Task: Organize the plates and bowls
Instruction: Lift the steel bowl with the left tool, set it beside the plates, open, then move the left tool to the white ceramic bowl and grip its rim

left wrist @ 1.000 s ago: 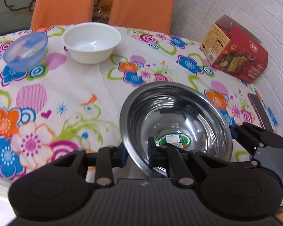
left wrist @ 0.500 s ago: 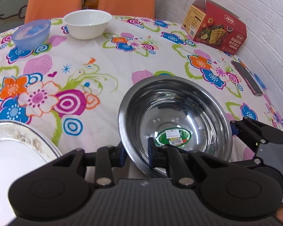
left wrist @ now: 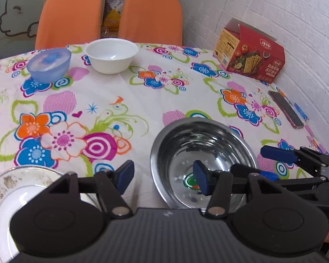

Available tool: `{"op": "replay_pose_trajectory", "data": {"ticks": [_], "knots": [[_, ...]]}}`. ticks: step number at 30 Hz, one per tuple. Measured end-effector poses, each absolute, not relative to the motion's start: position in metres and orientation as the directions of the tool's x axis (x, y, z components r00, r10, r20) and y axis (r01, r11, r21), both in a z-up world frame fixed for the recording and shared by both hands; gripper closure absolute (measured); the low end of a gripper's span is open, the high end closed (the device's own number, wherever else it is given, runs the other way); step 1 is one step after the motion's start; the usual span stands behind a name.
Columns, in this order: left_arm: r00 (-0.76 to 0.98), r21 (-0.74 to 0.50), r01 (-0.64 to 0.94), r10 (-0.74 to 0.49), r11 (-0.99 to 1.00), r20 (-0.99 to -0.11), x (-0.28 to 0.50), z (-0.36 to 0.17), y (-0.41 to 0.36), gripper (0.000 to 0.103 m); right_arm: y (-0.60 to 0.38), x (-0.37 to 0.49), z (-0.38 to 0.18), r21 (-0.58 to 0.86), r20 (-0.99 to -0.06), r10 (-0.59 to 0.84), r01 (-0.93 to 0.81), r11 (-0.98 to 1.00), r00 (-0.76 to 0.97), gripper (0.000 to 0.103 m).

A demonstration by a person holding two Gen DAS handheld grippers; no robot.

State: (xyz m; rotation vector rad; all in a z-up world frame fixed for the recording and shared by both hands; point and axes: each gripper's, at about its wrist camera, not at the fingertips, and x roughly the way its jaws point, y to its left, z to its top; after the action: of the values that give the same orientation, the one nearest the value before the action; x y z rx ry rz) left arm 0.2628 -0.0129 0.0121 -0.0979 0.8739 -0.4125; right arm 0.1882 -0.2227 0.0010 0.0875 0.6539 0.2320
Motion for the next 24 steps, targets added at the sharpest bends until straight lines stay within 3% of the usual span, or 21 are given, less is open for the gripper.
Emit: {"op": "replay_pose_trajectory", "data": {"ticks": [9, 16, 24], "knots": [[0.607, -0.376, 0.142, -0.381, 0.916, -0.698, 0.308, 0.036, 0.044, 0.047, -0.224, 0.244, 0.03, 0.231, -0.606, 0.324, -0.228, 0.946, 0.727, 0.036], [0.655, -0.545, -0.089, -0.364, 0.834, -0.663, 0.389, 0.042, 0.062, 0.045, -0.179, 0.346, 0.043, 0.17, -0.646, 0.332, -0.294, 0.941, 0.688, 0.036], [0.657, -0.596, -0.3, -0.292, 0.744, -0.695, 0.464, 0.014, 0.061, 0.045, -0.136, 0.443, 0.026, 0.082, -0.693, 0.325, -0.378, 0.922, 0.643, 0.036]]}}
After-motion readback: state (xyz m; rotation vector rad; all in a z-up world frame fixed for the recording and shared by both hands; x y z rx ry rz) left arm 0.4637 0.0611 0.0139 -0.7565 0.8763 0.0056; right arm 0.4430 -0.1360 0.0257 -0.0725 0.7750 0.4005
